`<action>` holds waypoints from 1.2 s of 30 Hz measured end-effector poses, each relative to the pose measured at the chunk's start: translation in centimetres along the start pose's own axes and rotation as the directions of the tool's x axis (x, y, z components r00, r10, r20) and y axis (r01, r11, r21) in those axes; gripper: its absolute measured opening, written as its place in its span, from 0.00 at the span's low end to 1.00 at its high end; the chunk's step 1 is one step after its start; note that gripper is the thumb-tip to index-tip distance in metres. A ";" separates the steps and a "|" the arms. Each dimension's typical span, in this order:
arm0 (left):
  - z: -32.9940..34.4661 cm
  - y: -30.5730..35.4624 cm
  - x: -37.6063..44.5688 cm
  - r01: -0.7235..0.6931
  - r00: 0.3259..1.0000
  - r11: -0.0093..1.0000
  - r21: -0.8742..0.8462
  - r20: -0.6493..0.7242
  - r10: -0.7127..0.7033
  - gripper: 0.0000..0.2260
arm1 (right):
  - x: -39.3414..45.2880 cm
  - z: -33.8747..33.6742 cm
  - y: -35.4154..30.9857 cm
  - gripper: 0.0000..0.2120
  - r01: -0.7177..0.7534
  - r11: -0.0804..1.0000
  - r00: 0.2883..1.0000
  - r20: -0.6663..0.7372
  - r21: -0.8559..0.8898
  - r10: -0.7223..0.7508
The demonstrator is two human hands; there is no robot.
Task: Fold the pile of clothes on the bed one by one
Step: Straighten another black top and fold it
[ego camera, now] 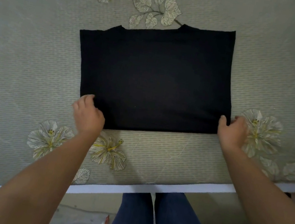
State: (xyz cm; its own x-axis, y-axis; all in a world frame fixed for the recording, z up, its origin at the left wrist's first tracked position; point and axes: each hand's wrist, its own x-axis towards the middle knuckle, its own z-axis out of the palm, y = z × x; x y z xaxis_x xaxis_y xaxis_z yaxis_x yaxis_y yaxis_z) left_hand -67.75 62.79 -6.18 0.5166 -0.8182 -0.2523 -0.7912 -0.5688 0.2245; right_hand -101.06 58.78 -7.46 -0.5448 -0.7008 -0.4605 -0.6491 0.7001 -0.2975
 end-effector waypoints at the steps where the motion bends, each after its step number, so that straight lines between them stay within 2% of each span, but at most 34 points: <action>1: 0.2 1.5 0.2 -0.100 0.995 0.995 0.019 0.030 0.099 0.18 | 0.1 0.2 0.0 0.23 0.000 1.000 1.000 0.025 -0.008 0.000; 4: 1.2 6.8 1.0 -0.392 0.910 0.918 0.060 0.169 0.378 0.17 | 0.2 0.7 0.0 0.25 -0.038 0.998 0.996 0.075 -0.051 0.042; 7: 2.6 12.8 2.4 -0.632 0.754 0.768 0.101 0.308 0.580 0.19 | 0.5 0.9 -0.3 0.25 -0.104 0.994 0.991 0.079 -0.025 0.105; 11: 5.4 21.3 4.3 -0.827 0.556 0.527 0.197 0.431 0.711 0.26 | 1.6 0.6 0.2 0.24 -0.115 0.993 0.988 0.106 -0.025 0.117; 15: 7.5 28.1 5.7 -0.915 0.401 0.299 0.273 0.522 0.753 0.32 | 2.2 0.8 0.7 0.25 -0.042 0.993 0.993 0.101 -0.108 0.053; 17: 8.3 30.4 5.9 -0.921 0.385 0.269 0.283 0.547 0.743 0.32 | 2.0 1.2 0.8 0.22 -0.062 0.994 0.994 0.081 -0.086 0.069; 21: 9.3 33.0 6.8 -0.906 0.411 0.239 0.350 0.590 0.695 0.36 | 1.4 2.4 0.6 0.17 -0.088 0.996 0.996 0.004 -0.003 0.088; 24: 9.5 33.8 7.6 -0.885 0.439 0.220 0.411 0.574 0.691 0.38 | 1.5 2.7 0.5 0.17 -0.134 0.990 0.991 -0.012 0.039 0.135; 28: 8.9 33.9 8.5 -0.904 0.382 0.146 0.401 0.608 0.696 0.24 | 1.0 3.0 0.0 0.15 -0.095 0.994 0.989 -0.113 0.048 0.100; 30: 8.0 33.7 9.0 -0.905 0.356 0.081 0.418 0.636 0.685 0.16 | 0.9 3.0 -0.2 0.12 -0.084 0.995 0.994 -0.072 0.051 0.087; 32: 7.1 33.0 9.7 -0.904 0.331 0.034 0.425 0.649 0.685 0.12 | 1.0 3.2 -0.3 0.11 -0.071 0.994 0.995 -0.059 0.079 0.076; 34: 5.8 31.7 10.4 -0.915 0.317 0.063 0.398 0.615 0.722 0.11 | 0.6 2.5 -1.0 0.08 0.016 0.989 0.984 -0.178 0.150 0.011; 36: 4.1 29.7 11.2 -0.934 0.296 0.127 0.333 0.528 0.796 0.12 | -0.7 2.0 -2.2 0.06 0.198 0.967 0.905 -0.410 0.161 -0.116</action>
State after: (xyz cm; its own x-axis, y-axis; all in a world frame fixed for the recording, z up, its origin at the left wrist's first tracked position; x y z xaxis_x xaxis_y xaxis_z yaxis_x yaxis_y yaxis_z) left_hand -86.78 37.03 -6.19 -0.6495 -0.6509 -0.3930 -0.6919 0.7203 -0.0493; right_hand -98.19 58.03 -8.09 -0.6350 -0.7716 -0.0390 -0.6496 0.5606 -0.5135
